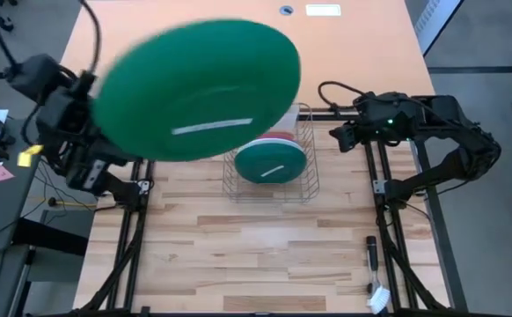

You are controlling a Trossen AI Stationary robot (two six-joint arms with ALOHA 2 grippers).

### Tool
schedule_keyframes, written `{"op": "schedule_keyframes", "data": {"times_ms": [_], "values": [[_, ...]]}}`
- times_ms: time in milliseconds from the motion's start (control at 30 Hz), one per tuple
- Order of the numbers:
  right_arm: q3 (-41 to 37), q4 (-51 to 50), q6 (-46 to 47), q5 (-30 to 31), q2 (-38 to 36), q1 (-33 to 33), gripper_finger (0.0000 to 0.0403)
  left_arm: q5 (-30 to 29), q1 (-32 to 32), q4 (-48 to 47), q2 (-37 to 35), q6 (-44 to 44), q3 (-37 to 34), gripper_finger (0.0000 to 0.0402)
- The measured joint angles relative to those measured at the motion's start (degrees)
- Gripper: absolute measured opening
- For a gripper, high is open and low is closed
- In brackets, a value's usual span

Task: Sort dishes
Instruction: Put the green plate in the dish rack

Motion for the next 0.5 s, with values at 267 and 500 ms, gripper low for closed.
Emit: {"op": "schedule_keyframes", "data": {"times_ms": [267,500], "values": [[-0.02,21.06,-11.91,-0.04,-0.22,4.21,0.0131,0.53,0.07,12.28,-0.17,3.26,0.02,0.0000],[-0.02,45.34,-27.83,-0.25,0.01,7.27,0.0131,0.54,0.07,13.83,-0.02,-1.37,0.02,0.0000]]}}
